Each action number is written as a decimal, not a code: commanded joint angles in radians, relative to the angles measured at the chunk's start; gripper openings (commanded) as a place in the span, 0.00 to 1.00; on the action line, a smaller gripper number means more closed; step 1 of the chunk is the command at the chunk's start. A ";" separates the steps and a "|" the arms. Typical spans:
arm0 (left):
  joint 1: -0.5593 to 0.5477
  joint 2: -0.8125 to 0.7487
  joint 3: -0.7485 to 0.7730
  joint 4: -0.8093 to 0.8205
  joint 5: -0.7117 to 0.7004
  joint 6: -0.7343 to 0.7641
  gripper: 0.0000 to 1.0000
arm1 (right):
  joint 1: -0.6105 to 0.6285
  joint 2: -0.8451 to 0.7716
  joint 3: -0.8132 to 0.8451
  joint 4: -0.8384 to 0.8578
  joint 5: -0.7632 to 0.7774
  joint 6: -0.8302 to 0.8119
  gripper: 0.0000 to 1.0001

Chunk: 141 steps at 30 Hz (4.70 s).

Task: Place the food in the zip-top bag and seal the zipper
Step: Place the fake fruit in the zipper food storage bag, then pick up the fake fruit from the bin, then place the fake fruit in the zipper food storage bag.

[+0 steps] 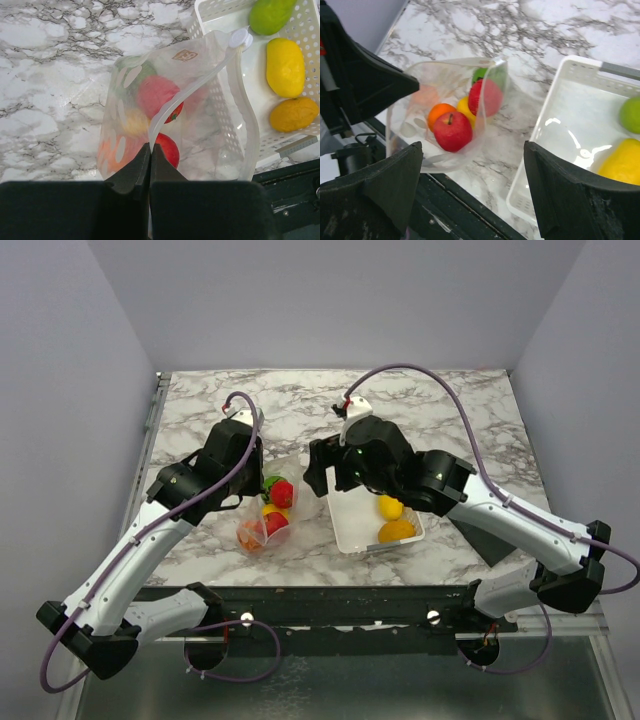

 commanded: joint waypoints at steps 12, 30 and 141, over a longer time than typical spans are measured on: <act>0.000 0.010 -0.004 0.028 0.010 0.007 0.00 | 0.000 -0.104 -0.170 -0.279 0.298 0.146 0.83; 0.000 0.002 -0.033 0.045 0.027 0.008 0.00 | -0.090 -0.051 -0.339 -0.356 0.240 0.210 0.89; 0.000 -0.004 -0.007 0.035 0.051 0.015 0.00 | -0.053 0.065 -0.014 0.190 -0.367 -0.047 0.28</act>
